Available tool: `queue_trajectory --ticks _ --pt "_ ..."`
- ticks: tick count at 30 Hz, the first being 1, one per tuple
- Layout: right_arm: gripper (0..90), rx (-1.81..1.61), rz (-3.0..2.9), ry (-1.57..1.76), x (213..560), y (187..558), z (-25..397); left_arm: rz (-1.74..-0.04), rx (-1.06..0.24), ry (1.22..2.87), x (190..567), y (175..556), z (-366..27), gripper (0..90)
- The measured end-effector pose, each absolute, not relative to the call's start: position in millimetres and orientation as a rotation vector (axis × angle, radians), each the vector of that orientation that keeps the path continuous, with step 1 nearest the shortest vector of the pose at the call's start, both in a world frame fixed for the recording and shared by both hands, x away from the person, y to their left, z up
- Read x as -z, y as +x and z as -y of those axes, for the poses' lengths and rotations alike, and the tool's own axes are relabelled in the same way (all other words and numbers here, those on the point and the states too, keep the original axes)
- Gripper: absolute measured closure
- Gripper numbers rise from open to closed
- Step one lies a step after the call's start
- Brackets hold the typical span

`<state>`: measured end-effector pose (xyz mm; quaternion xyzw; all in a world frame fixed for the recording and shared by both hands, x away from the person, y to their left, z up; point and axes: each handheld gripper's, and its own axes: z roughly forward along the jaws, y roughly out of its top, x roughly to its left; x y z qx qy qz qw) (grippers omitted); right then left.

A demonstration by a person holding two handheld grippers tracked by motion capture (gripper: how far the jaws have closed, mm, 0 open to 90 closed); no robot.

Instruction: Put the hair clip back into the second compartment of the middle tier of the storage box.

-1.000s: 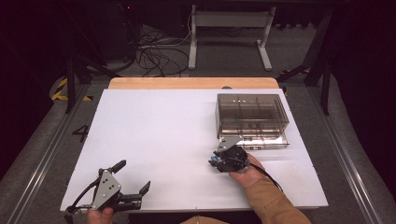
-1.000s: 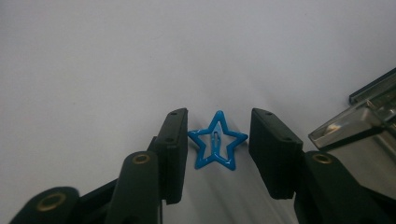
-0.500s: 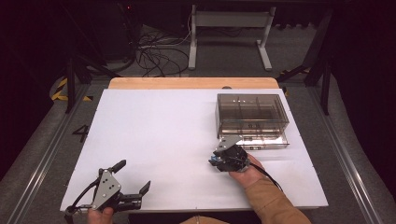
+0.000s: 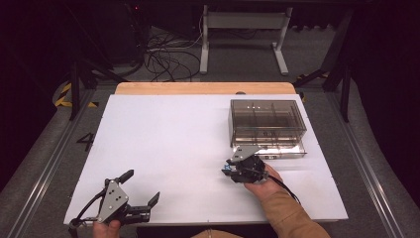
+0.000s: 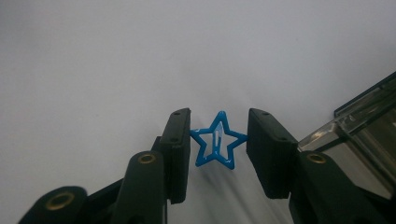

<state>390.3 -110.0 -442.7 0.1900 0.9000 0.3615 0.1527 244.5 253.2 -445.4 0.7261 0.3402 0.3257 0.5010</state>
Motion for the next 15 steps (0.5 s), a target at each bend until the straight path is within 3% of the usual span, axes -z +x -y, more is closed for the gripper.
queue_trajectory --ticks 15 --pt "60.8 -1.155 -2.512 0.525 419 377 122 -0.820 -0.788 1.754 445 244 -253 1.1"
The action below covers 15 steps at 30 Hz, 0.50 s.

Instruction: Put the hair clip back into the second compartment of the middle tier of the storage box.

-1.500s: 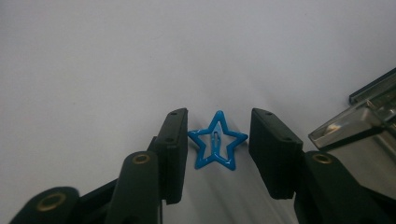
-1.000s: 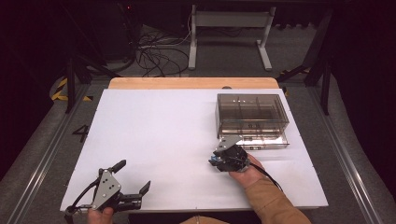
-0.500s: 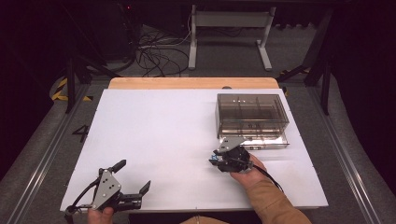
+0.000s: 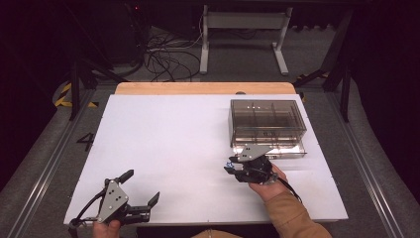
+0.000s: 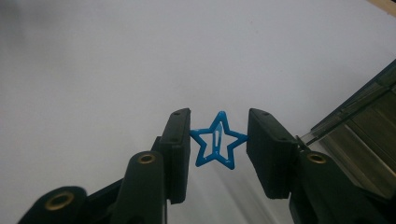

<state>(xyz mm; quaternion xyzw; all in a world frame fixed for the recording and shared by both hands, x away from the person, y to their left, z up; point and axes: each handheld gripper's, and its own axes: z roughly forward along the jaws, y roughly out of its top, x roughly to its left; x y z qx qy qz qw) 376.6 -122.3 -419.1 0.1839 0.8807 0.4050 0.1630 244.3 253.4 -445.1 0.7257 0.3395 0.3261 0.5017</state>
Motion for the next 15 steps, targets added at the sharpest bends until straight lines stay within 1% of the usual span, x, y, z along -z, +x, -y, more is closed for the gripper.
queue_trajectory --ticks 15 --pt "60.8 -1.200 -2.469 0.498 407 368 128 -0.822 -0.790 1.753 445 244 -254 1.1"
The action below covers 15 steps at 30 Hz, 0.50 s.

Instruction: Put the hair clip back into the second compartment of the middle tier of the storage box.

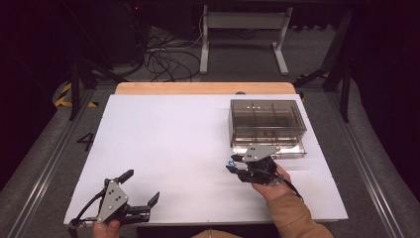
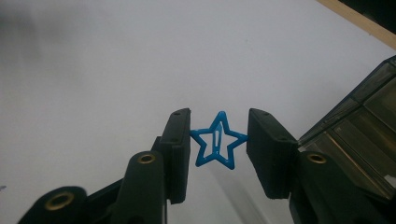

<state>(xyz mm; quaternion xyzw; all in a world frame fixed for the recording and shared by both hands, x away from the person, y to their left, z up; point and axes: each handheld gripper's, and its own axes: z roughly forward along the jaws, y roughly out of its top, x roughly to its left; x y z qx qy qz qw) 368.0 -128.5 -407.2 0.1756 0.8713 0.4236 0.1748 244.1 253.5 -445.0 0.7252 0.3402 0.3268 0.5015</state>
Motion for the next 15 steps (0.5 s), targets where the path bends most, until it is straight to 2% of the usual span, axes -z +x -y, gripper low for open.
queue_trajectory --ticks 15 --pt "60.7 -1.197 -2.458 0.480 400.3 364.8 130.2 -0.824 -0.787 1.752 444.9 244.0 -253.5 1.1"
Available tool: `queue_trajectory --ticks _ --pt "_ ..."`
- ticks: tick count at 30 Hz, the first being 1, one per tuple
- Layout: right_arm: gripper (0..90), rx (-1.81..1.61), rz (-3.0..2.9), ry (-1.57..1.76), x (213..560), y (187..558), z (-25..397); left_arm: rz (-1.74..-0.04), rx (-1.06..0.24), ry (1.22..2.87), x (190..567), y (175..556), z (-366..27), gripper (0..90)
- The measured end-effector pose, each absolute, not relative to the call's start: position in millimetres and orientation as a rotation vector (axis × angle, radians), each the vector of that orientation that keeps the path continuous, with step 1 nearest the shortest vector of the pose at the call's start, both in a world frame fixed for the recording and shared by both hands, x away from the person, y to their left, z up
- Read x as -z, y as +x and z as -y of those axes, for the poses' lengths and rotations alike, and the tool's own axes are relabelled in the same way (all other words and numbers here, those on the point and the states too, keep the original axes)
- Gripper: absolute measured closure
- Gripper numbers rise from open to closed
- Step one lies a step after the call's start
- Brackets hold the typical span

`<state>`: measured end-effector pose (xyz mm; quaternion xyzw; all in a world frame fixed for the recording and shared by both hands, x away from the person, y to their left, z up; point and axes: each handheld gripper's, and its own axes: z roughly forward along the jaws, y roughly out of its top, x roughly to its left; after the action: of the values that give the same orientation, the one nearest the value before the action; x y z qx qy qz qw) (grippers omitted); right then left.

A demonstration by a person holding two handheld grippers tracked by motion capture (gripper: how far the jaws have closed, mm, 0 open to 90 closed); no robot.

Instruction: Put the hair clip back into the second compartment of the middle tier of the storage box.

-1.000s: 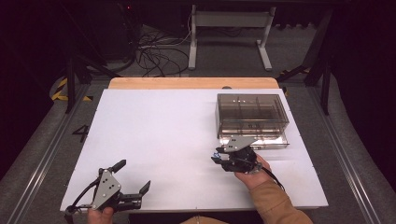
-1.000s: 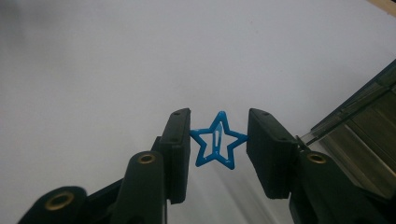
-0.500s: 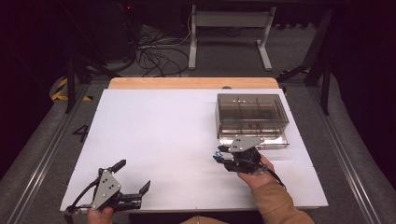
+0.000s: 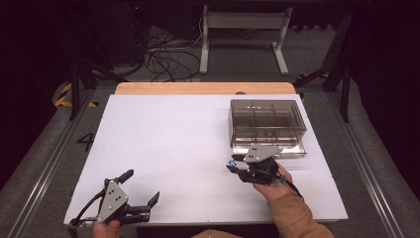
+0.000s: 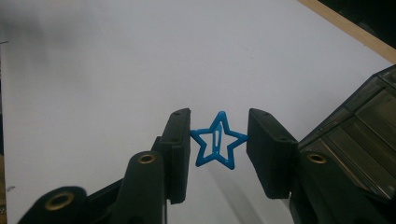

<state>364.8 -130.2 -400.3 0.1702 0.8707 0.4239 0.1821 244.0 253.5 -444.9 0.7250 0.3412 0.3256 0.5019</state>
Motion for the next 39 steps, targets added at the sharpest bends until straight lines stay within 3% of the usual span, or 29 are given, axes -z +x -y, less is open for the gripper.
queue_trajectory --ticks 39 --pt "60.5 -1.075 -2.325 0.704 375 377 174 -0.830 -0.784 1.753 445 245 -253 1.1"
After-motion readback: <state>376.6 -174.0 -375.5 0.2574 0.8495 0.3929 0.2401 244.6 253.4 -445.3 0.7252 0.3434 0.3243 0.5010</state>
